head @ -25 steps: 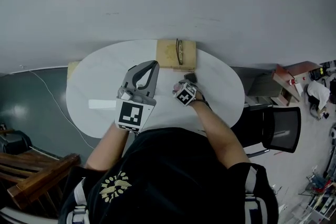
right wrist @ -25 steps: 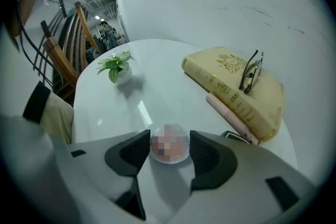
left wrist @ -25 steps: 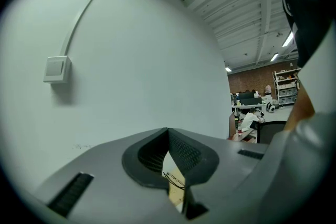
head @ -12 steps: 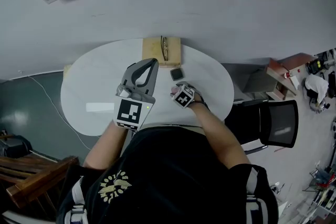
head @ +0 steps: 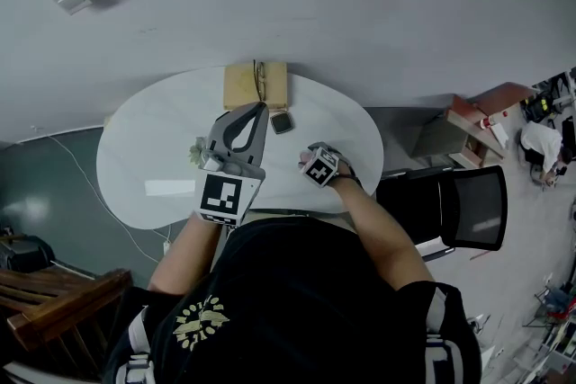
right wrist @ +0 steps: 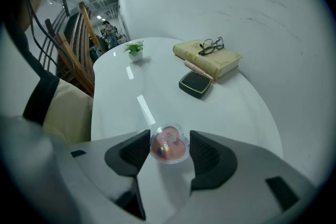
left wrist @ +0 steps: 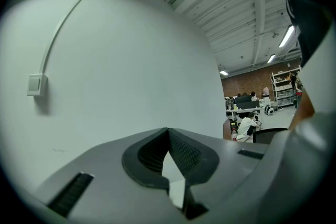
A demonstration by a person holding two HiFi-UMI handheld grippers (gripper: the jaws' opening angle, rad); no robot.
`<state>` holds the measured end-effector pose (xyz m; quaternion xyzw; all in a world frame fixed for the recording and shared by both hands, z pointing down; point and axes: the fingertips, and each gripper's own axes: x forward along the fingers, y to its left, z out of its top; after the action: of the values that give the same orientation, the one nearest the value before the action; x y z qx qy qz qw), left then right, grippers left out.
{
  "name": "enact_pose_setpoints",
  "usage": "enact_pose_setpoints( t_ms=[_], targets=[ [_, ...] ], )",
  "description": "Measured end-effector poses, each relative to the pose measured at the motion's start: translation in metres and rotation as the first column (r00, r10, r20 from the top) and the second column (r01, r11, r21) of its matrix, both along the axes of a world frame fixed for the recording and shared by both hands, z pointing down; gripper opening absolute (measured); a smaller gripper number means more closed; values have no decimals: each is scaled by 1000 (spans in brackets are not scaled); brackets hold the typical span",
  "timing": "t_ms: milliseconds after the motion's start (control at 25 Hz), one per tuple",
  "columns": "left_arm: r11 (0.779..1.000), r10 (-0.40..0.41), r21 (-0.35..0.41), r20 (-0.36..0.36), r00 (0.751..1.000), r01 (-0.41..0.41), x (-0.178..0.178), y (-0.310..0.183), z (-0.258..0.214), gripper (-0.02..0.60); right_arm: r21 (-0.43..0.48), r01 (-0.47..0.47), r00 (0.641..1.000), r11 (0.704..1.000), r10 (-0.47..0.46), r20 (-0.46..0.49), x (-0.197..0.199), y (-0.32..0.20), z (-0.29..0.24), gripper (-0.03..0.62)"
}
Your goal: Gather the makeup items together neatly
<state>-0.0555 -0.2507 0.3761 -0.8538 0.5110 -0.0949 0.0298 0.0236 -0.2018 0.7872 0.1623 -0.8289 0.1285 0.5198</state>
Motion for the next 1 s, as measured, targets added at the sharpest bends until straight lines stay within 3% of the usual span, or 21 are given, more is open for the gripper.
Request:
enact_pose_setpoints(
  t_ms=[480,800,1000],
  targets=[
    [997,-83,-12,-16,996,83,42,11,11,12,29,-4,999,1000,6,-46,95,-20,10,253],
    [989,-144,-25,6,990,144,35,16,13,12,26,0,996,1000,2,-93,147,-43,27,253],
    [990,-131,-39,25,991,132,26,17,17,12,21,43,997,999,-42,-61,149,-42,30,253]
  ],
)
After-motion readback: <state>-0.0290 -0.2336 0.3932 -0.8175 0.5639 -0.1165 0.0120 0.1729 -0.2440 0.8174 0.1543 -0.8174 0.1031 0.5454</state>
